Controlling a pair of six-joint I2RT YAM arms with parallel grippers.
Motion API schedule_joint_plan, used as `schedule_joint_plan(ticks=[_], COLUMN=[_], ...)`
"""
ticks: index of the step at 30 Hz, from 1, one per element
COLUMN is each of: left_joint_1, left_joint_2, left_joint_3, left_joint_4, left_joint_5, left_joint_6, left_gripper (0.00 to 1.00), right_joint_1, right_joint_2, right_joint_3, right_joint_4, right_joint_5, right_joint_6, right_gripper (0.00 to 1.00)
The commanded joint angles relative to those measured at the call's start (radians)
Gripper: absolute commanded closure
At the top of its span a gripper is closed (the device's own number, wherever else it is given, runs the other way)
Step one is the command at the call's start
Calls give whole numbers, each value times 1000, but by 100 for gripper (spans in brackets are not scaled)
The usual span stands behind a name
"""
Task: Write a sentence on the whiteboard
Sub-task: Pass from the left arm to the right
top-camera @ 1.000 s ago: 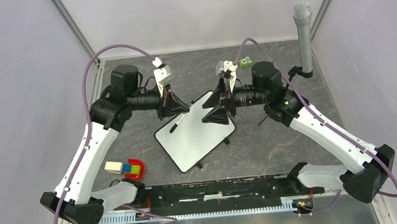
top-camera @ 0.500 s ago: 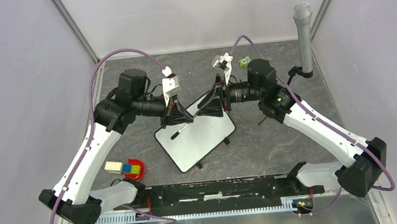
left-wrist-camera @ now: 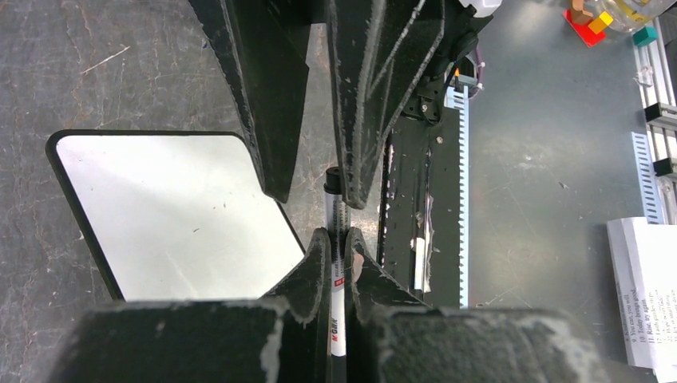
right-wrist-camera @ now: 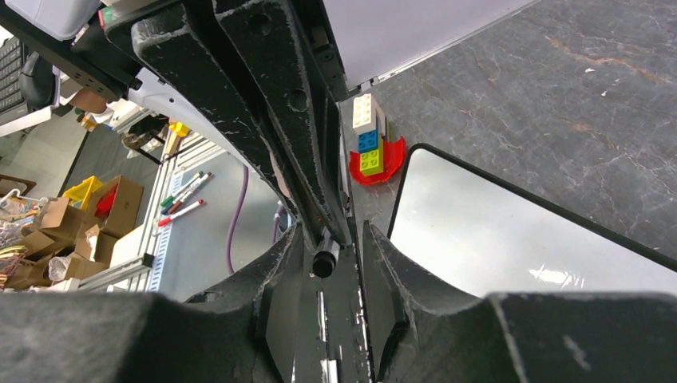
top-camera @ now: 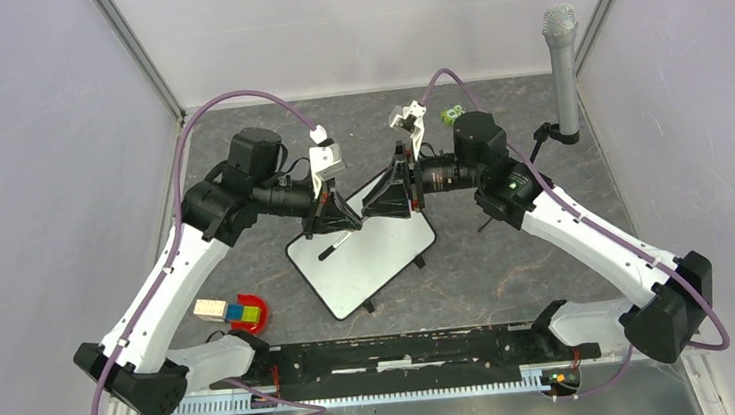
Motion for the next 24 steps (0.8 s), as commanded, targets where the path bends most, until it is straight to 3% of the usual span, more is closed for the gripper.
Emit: schedule_joint_plan(ticks=[1, 10, 13, 16, 18, 21, 24], left_joint_1=[-6, -6, -6, -6, -5, 14, 123], left_joint_2=[6, 7, 8, 2, -3, -22, -54], left_joint_3=[46, 50, 50, 48, 49, 43, 0], left_joint_4=[2, 7, 7, 7, -15, -47, -13], left_joint_5=[-19, -28, -16, -19, -32, -82, -12], left_joint_6=[31, 30, 28, 27, 37, 63, 38], left_gripper=[98, 98, 98, 97, 77, 36, 13], right_joint_1=[16, 21, 21, 21, 12, -22, -60], right_joint_2=[5, 4, 6, 11, 14, 12, 5], right_joint_3=[1, -2, 2, 25, 55, 99, 131], right_joint_4=[36, -21, -26, -49, -69, -75, -62], right_joint_5=[-12, 14, 19, 39, 49, 51, 59], right_joint_6=[-17, -82, -90, -110, -132, -139, -124], right_gripper=[62, 67, 79, 100, 100, 100, 100])
